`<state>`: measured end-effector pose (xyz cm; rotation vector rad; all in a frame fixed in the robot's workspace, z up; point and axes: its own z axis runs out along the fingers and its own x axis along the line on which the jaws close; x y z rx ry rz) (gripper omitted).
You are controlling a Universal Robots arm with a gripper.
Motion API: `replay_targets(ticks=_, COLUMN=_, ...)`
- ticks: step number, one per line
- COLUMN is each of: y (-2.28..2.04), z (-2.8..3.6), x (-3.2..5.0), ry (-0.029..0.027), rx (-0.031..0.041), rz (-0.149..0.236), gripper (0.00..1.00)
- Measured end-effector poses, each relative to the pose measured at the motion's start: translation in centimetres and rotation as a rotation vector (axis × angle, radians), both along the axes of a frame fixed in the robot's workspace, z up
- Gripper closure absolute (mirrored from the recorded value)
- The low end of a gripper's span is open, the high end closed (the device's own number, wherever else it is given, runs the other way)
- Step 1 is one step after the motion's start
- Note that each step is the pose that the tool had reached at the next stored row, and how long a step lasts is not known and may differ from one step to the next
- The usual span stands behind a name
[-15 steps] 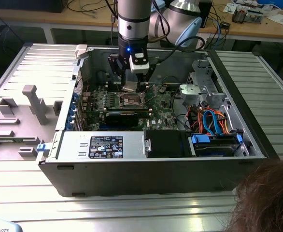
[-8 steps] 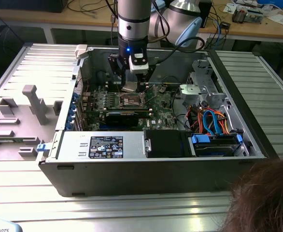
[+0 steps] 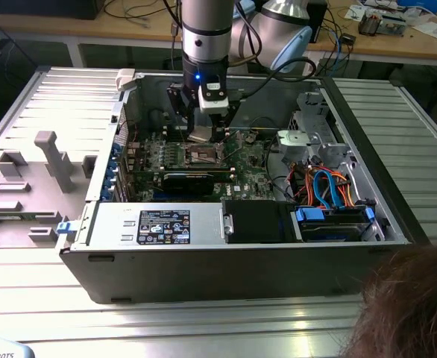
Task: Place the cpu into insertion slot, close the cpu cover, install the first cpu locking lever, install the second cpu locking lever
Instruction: 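Place the cpu into insertion slot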
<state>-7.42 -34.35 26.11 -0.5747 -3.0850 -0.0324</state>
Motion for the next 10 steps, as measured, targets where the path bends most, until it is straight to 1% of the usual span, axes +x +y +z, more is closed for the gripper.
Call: replay_targets(ticks=10, y=0.00, z=-0.10, x=0.00, ry=0.0000, rx=-0.0025, rz=-0.024, gripper=0.46)
